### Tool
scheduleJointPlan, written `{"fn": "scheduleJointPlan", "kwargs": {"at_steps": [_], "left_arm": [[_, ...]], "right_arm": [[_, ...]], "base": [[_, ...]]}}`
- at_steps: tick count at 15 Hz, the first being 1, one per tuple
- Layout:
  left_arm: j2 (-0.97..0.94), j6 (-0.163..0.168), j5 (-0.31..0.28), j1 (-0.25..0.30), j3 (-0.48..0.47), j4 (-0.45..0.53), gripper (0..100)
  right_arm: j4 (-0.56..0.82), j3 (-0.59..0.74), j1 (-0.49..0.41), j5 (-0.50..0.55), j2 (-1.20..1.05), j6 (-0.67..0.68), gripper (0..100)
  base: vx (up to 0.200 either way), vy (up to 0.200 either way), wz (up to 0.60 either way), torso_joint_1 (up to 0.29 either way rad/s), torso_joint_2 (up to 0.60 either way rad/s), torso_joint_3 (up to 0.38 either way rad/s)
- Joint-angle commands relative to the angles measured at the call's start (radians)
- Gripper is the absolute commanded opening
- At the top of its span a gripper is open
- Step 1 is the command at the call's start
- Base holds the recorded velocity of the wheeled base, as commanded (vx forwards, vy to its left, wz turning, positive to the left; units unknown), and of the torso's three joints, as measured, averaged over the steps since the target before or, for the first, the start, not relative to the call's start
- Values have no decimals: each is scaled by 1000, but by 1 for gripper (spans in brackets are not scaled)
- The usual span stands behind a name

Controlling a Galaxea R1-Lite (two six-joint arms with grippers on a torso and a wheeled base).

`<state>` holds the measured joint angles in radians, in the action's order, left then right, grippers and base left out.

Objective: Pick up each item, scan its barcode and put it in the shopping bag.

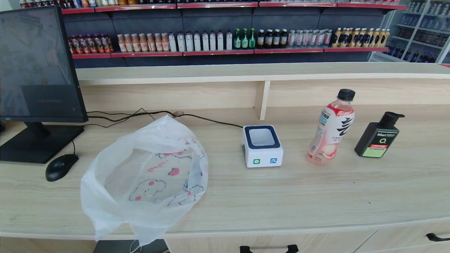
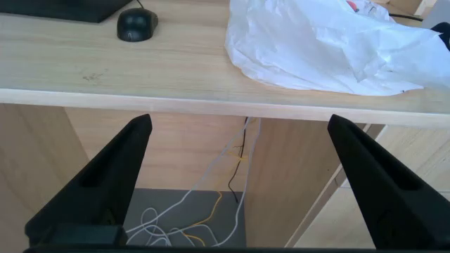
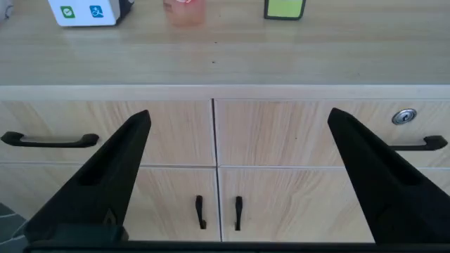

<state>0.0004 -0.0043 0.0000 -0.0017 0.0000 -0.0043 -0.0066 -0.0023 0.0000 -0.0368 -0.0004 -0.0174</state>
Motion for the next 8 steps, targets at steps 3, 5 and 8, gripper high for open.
{"fn": "scheduleJointPlan", "kwargs": {"at_steps": [3,5,8], "left_arm": [[0,0,0,0,0,0,100],[0,0,0,0,0,0,100],[0,0,0,0,0,0,100]], "right_arm": [[-56,-162,5,-68,188,-19,100],[-340,-169,46,-68,436,-22,100],[-885,-130,55,-66,852,-26,100]], "base": [[0,0,0,0,0,0],[0,0,0,0,0,0],[0,0,0,0,0,0]]}}
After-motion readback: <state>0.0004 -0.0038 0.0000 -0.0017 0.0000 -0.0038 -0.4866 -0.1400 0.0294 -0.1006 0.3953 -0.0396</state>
